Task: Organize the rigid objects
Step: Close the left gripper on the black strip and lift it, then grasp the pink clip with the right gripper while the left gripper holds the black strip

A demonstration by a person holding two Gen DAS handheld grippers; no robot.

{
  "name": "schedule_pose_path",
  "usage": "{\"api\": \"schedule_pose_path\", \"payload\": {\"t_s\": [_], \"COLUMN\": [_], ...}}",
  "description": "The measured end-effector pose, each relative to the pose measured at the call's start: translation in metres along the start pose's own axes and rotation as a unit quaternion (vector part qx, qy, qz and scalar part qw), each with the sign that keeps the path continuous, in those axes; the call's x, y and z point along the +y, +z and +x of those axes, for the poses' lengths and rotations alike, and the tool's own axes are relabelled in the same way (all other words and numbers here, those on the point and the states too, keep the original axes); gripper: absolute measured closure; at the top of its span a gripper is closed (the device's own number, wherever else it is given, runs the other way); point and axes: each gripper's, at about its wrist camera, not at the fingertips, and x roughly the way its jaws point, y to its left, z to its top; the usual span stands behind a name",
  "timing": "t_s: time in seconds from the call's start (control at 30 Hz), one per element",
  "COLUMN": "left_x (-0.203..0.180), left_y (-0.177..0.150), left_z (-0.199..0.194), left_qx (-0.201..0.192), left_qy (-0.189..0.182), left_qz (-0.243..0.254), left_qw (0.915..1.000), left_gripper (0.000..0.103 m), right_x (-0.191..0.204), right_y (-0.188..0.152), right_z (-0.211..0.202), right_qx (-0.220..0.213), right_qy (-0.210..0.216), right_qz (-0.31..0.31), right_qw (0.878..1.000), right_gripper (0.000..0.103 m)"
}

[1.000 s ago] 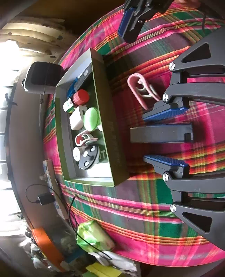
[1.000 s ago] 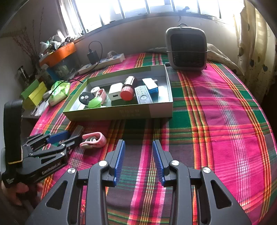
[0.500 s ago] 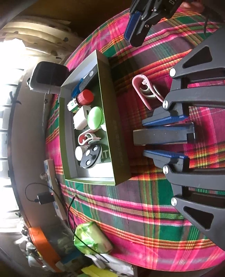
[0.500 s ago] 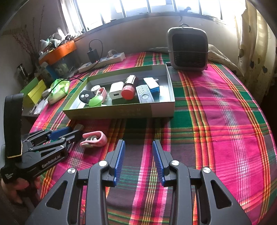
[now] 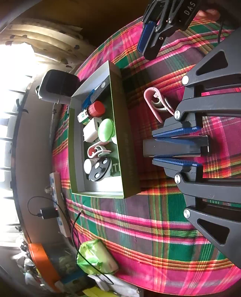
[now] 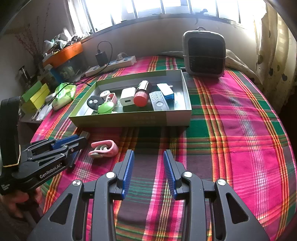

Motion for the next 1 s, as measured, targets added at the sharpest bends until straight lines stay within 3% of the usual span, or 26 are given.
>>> {"api": "schedule_pose_path", "payload": {"t_s": [0.17,0.47,0.77,1.0], "left_x": [0.003,0.016,0.024,0.031], "left_y": [0.0,0.0,-0.002,-0.004], "left_z": [-0.005,-0.015,-0.025,-0.031], "left_qx": [-0.007,-0.014,-0.025,-0.031], "left_qy": [-0.01,-0.06,-0.061,-0.061], "left_qz": [-0.005,-0.038,-0.042,-0.047], "left_qw": [0.9999,0.9974,0.9969,0.9965], "left_gripper": [0.081,0.081,0.081,0.081], "right_x": [0.003,0.008,0.021,0.038], "right_y": [0.001,0.004,0.009,0.009], "right_z": [0.0,0.003,0.007,0.017], "right_qx": [0.0,0.004,0.004,0.015], "right_qy": [0.0,0.006,0.046,0.052], "right_qz": [-0.003,-0.009,-0.031,-0.057], "right_qw": [1.0,1.0,0.998,0.997], "right_gripper": [0.068,0.068,0.068,0.068]}}
